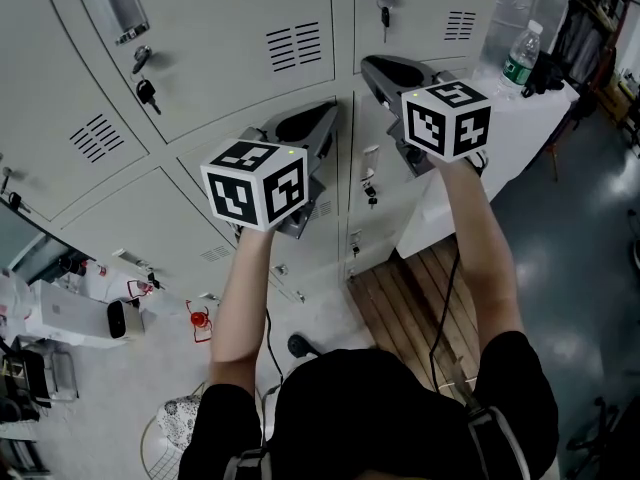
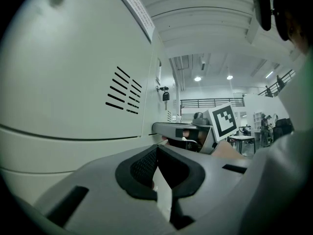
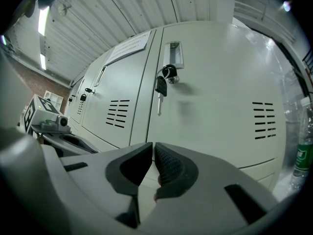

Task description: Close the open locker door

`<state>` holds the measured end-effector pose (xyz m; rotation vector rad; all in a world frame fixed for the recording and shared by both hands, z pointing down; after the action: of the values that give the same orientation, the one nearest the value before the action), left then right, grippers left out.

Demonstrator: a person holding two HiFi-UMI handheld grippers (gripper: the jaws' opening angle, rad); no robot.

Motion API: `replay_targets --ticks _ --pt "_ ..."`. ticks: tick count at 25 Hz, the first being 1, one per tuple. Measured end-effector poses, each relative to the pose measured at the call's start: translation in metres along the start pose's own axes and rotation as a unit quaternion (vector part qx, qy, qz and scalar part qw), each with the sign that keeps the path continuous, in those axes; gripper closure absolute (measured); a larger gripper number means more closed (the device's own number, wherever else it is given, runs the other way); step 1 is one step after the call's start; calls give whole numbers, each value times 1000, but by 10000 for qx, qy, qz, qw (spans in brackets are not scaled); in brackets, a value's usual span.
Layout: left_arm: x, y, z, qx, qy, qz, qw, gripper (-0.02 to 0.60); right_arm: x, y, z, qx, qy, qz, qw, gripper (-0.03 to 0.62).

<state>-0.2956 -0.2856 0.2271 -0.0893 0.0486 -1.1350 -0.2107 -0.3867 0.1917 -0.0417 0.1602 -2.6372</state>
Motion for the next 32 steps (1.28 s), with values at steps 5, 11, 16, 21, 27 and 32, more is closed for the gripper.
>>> replay_targets --ticks 5,11,16,21,27,32 --pt "-4 3 0 0 7 -13 10000 565 -4 -1 -2 -19 14 33 10000 571" --pt "-5 12 -1 13 26 31 10000 565 -16 -2 -4 -71 -2 83 9999 571" --pt "-4 23 -2 15 55 68 10000 565 -30 -1 -5 -126 -13 105 9999 571" --pt "1 35 -1 0 64 111 9999 565 -46 3 -5 -156 -23 157 9998 571" --pt "10 53 2 134 3 108 9999 564 -72 14 -1 -147 -52 258 9995 571" --pt "23 68 3 166 15 192 9997 565 -94 25 4 -152 -61 354 9992 571"
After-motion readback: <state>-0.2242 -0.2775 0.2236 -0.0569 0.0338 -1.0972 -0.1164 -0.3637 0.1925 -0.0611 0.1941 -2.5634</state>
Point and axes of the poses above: the fingertips, and each gripper's own axes: x forward along the fingers, y to its right, z out of its underside, the point moved 5 cm from there along -x, backward along the fingers, and after that the axes turned 3 degrees about z, right-handed, at the moved point
